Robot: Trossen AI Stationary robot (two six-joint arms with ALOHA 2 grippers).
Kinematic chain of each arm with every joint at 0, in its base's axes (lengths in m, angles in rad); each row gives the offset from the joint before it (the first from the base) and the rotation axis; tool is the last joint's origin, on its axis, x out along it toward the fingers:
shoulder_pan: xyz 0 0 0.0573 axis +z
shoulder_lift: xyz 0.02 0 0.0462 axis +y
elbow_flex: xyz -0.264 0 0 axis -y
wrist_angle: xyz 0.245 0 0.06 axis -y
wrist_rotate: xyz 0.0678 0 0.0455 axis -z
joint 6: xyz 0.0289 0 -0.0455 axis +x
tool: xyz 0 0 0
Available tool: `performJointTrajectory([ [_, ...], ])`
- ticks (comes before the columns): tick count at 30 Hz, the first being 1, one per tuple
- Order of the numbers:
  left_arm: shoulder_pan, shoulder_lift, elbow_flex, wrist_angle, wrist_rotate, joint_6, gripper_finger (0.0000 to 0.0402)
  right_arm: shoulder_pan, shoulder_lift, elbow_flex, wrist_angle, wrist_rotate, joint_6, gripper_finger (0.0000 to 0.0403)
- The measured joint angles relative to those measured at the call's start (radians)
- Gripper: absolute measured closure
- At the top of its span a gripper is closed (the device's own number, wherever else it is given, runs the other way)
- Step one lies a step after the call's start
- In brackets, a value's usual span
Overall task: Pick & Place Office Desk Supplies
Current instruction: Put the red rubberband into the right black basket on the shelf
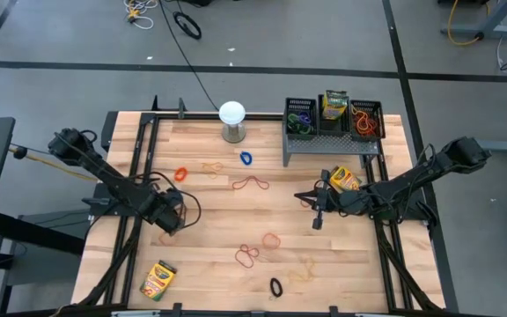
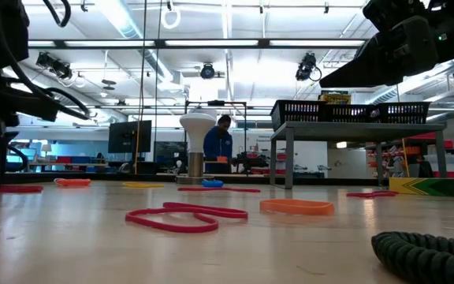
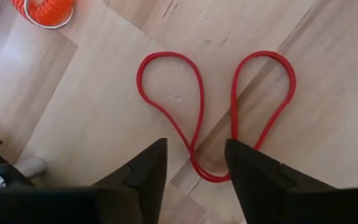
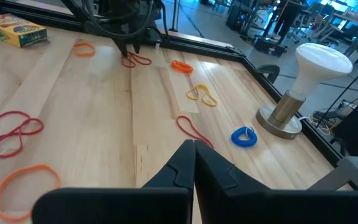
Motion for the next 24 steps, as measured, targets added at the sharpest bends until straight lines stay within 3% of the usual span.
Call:
performJointTrajectory([
  [3,0.000,0.000,0.000,0.002,0.008,0.012,0.0226,0.000,0.000,0.000,0.000,0.000,0.000,0.0394],
  [6,0.000,0.000,0.000,0.007,0.033,0.012,0.0253,0.000,0.000,0.000,0.000,0.000,0.000,0.0395],
  [13,0.000,-0.016,0.010,0.019,0.048,0.091,0.0384,0.000,0.000,0.000,0.000,0.000,0.000,0.0396],
  [15,-0.001,-0.043,0.031,0.024,0.009,0.107,0.0393,0.000,0.000,0.000,0.000,0.000,0.000,0.0396],
  [19,0.000,-0.106,0.059,0.127,-0.162,0.168,0.0396,0.000,0.000,0.000,0.000,0.001,0.000,0.0396],
  [24,0.000,-0.118,0.060,0.420,-0.367,0.375,0.0397,0.000,0.000,0.000,0.000,0.001,0.000,0.0396],
])
